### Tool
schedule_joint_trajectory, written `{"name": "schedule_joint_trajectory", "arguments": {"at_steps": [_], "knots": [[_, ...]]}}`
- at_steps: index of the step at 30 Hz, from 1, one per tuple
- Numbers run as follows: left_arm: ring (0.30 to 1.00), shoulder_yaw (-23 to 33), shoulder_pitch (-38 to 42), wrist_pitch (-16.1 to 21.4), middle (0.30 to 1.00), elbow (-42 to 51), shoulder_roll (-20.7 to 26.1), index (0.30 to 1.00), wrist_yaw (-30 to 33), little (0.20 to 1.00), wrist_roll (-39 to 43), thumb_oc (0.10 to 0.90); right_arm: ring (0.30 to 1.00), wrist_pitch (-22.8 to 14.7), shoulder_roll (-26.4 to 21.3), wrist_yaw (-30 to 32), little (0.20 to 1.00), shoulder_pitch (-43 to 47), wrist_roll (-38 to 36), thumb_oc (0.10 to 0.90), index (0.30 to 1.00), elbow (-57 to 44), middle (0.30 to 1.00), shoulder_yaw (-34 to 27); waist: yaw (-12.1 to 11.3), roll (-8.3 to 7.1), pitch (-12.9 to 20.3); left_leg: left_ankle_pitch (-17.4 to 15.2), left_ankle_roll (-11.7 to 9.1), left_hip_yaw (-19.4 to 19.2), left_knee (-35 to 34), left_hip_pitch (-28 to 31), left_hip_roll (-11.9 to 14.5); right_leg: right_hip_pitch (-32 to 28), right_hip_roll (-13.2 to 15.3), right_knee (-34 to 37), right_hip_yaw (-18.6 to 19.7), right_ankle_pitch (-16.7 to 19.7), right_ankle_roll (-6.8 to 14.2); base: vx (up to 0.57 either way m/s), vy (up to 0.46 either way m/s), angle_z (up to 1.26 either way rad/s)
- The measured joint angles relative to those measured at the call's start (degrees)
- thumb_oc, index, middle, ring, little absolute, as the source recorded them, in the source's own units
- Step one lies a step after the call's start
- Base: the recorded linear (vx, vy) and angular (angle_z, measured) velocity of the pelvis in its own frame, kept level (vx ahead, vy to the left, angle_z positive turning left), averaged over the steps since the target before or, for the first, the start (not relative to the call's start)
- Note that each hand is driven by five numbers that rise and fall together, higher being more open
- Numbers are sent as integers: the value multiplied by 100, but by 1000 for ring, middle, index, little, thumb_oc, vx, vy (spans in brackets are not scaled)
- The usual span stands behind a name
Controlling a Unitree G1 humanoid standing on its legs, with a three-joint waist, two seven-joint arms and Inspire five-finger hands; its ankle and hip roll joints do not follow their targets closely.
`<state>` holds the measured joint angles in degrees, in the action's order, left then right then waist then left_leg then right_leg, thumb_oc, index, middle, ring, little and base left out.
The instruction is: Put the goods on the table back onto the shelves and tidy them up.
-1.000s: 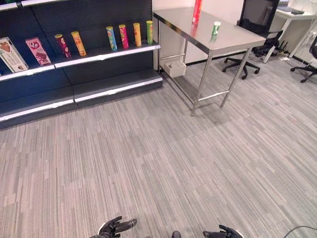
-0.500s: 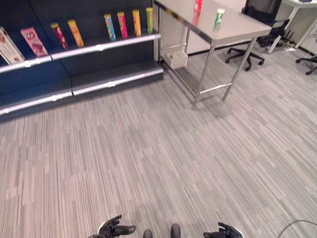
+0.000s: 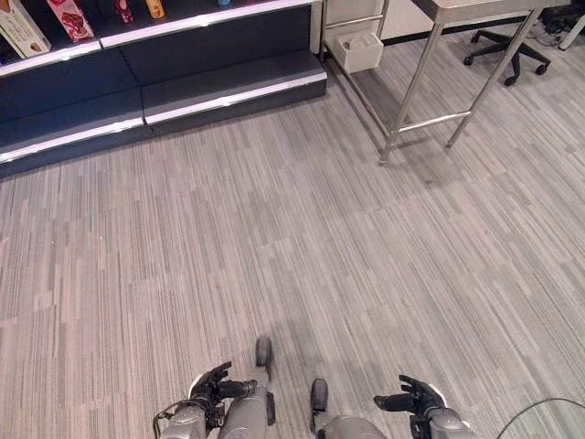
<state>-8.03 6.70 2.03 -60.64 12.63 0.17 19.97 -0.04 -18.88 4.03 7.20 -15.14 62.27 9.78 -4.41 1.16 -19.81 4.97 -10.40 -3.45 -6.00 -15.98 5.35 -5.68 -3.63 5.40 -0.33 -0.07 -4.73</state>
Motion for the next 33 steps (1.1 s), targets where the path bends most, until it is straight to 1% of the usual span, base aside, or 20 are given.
{"name": "schedule_joint_trajectory", "arguments": {"at_steps": [3, 5, 7, 9, 11, 13, 16, 17, 21, 23, 24, 25, 26, 27, 28, 29, 30, 31, 32, 33], "knots": [[900, 37, -295, -1, 900, 45, -2, 900, -22, 900, -98, 800, 900, -99, -36, -14, 900, -279, 95, 800, 900, -349, 900, 9, -37, 4, 413, 109, 190, -57, 49, 313, -168, -200, 191, -2, 298, -304, 133, 540, 254, -99], [900, 183, -676, -67, 900, 32, 1, 900, -12, 900, -94, 800, 900, -101, 32, -26, 900, -523, 155, 800, 900, -301, 900, 100, 75, -118, 698, 557, 1216, -421, 109, 885, -522, -269, 583, -876, 435, -882, 805, 358, 203, -90], [900, 144, -728, -83, 900, 46, 85, 900, 27, 900, -107, 800, 900, -98, 268, -35, 900, -605, 133, 800, 900, -249, 900, -157, 226, -210, 793, 430, 1457, -478, 93, 1116, -690, 498, 873, -2936, 251, -1348, 1279, 346, 260, -14], [900, 129, -513, -101, 900, 35, 160, 900, 54, 900, -103, 800, 900, -67, 419, -80, 900, -728, 132, 800, 900, -77, 900, -210, 223, -332, 776, -13, 1647, -514, 154, 1405, -900, 1444, 1114, -5152, 357, -493, 1646, 377, 280, -14], [900, 99, -525, -107, 900, -78, 142, 900, 52, 900, -181, 800, 900, -58, 454, -65, 900, -722, 76, 800, 900, 0, 900, -354, 409, -147, 725, -192, 1862, -475, 93, 1942, -946, 2182, 1268, -6391, 168, -109, 1574, 379, 170, -1], [900, -50, -389, -107, 900, -140, 213, 900, 61, 900, -212, 800, 900, -153, 227, -60, 900, -719, 48, 800, 900, -206, 900, -336, 577, 21, 741, -670, 1789, -434, 89, 2553, -1066, 3383, 1633, -5749, -642, -428, 1144, 696, -15, 21], [900, -21, -113, -121, 900, -373, 259, 900, 63, 900, -294, 800, 900, -132, 183, -80, 900, -356, 54, 800, 900, -204, 900, -174, 888, -10, 712, -1248, 1511, -110, 277, 2755, -1061, 3145, 1184, -1052, -1446, -375, 1256, 632, -103, 37], [900, -15, -51, -109, 900, -397, 220, 900, 70, 900, -332, 800, 900, -63, 190, -84, 900, -387, 53, 800, 900, -169, 900, -179, 943, -33, 649, -1365, 1502, -1, 234, 2980, -1058, 3118, 1038, -388, -1418, -297, 1367, 492, -93, 64], [900, -121, -227, -85, 900, -452, 43, 900, 32, 900, -545, 800, 900, 61, 353, -97, 900, -877, 44, 800, 900, 78, 900, -293, 1110, -120, 776, -1702, 991, 276, 163, 3940, -804, 2754, 808, -908, -1657, -300, 1019, 486, -125, 105], [900, -138, -382, -107, 900, -458, -174, 900, 46, 900, -671, 800, 900, 19, 114, -110, 900, -653, 103, 800, 900, 77, 900, -286, 950, 74, 776, -1843, 643, 544, 876, 3915, -460, 2367, 461, -1064, -1522, 1078, -214, 588, -284, 20], [900, -45, -308, -90, 900, -392, -159, 900, 51, 900, -667, 800, 900, -72, 88, -102, 900, -459, 110, 800, 900, 101, 900, -290, 988, 67, 735, -1671, 346, 684, 845, 3583, -447, 2071, 361, -922, -1538, 883, -208, 917, -479, 43], [900, -150, -386, -83, 900, -224, -177, 900, 54, 900, -663, 800, 900, 18, 150, -103, 900, -208, 139, 800, 900, 496, 900, -264, 981, 146, 633, -1350, 236, 836, 2090, 3191, -249, 1471, 210, -1139, -1661, 371, 171, 783, -496, 82], [900, -370, -622, 10, 900, 87, -165, 900, 31, 900, -658, 800, 900, 88, 122, -126, 900, -412, 142, 800, 900, 448, 900, -222, 900, 39, 764, -1097, -29, 869, 3320, 2836, -238, 1459, 267, -2067, -1688, -422, 164, 546, -424, 100], [900, -412, -913, 39, 900, 389, -189, 900, 43, 900, -641, 800, 900, 70, 71, -133, 900, -629, 138, 800, 900, 272, 900, -178, 674, -45, 956, 218, -241, 901, 5284, 1607, -249, 1234, 179, -1728, -1656, -663, -235, 514, -379, 61], [900, -67, -966, -36, 900, 853, -193, 900, -7, 900, -251, 800, 900, 14, 19, -118, 900, -391, 129, 800, 900, 108, 900, -422, 500, -84, 828, 812, -6, 547, 7928, -466, -315, 1159, -44, -1517, -1493, -664, -461, 576, -226, -40], [900, 293, -641, 70, 900, 747, 15, 900, 49, 900, -160, 800, 900, 28, 93, -99, 900, 8, 110, 800, 900, 248, 900, -410, 246, -385, 478, 184, 907, -310, 8311, -1370, -264, 578, -115, -1183, -1125, -704, -452, 615, -9, -95], [900, 419, -461, 177, 900, 701, 244, 900, 90, 900, -77, 800, 900, 3, 212, -80, 900, 166, 105, 800, 900, 224, 900, -418, 184, -553, 414, -210, 1373, -909, 7303, -1828, -257, 123, -148, -810, -969, -853, 49, 608, 109, -107], [900, 365, -378, 196, 900, 724, 281, 900, 89, 900, -95, 800, 900, -30, 238, -48, 900, 242, 103, 800, 900, 199, 900, -474, 185, -333, 405, -353, 1511, -1102, 5386, -1912, -135, 20, -16, -1104, -1651, -1627, 551, 517, 135, -121], [900, 331, -398, 225, 900, 706, 371, 900, 76, 900, -163, 800, 900, -37, 108, -55, 900, 294, 110, 800, 900, 157, 900, -248, -1, -402, 426, -259, 1328, -843, 3153, -1699, -342, -51, 174, -1132, -1688, -1433, 648, 299, 66, -135], [900, 208, -387, 192, 900, 528, 378, 900, 51, 900, -211, 800, 900, -59, -7, -52, 900, 282, 129, 800, 900, 208, 900, -14, -51, -229, 422, -83, 1055, -53, 1378, -1410, -490, -437, -75, -796, -1426, -1334, 366, 386, 63, -151]]}}
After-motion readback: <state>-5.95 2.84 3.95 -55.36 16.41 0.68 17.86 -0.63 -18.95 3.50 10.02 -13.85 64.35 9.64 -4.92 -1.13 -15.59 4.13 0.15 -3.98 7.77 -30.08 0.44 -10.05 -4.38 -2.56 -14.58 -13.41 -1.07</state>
